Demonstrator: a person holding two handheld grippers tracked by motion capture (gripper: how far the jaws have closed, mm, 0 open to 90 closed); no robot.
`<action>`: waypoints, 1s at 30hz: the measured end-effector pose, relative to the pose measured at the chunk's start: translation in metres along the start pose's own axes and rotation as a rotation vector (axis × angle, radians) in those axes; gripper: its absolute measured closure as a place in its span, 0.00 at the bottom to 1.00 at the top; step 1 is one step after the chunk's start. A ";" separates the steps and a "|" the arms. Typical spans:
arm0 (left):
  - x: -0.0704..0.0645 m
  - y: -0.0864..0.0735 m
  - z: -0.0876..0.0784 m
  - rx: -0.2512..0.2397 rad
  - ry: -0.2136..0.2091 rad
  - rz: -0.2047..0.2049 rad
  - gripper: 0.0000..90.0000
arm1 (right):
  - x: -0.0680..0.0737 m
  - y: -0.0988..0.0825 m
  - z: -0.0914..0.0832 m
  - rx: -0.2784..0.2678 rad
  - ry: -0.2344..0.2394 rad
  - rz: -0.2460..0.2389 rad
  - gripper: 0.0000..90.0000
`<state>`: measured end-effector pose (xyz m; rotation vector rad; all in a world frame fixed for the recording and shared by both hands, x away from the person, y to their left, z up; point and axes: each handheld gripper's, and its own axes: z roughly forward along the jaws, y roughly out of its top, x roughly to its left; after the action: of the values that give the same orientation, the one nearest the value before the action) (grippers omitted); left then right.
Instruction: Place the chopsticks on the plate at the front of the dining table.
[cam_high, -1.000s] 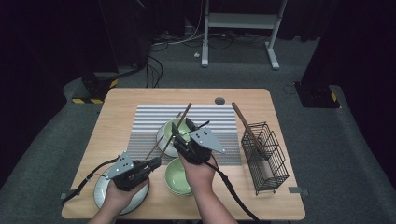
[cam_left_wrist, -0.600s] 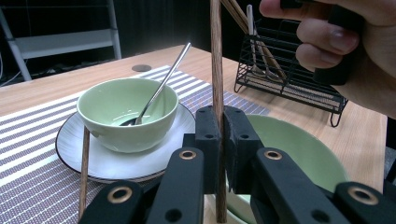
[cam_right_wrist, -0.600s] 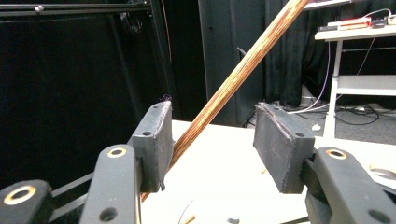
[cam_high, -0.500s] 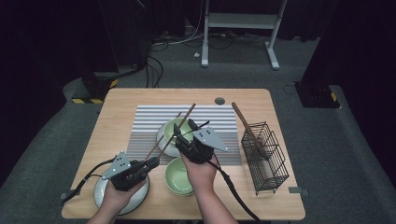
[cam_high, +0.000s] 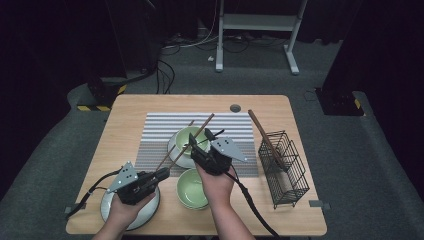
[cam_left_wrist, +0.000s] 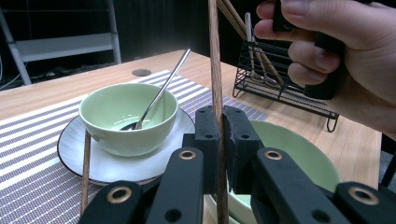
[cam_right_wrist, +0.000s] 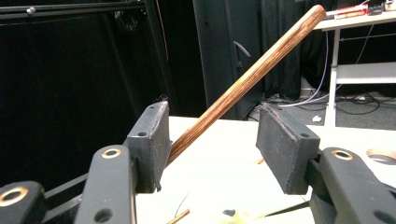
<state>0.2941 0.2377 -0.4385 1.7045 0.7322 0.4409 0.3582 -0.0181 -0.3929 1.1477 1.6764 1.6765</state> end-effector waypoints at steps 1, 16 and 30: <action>0.000 0.000 0.000 0.001 0.000 -0.001 0.94 | -0.001 0.000 0.000 0.002 -0.001 0.000 0.48; -0.001 0.001 -0.002 -0.019 -0.002 -0.003 0.94 | -0.006 -0.005 0.000 0.016 -0.007 0.022 0.45; 0.002 0.002 -0.004 -0.016 0.033 -0.013 0.95 | -0.006 0.002 -0.006 0.012 -0.012 -0.002 0.44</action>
<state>0.2935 0.2414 -0.4356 1.6801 0.7614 0.4662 0.3571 -0.0263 -0.3919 1.1592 1.6817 1.6571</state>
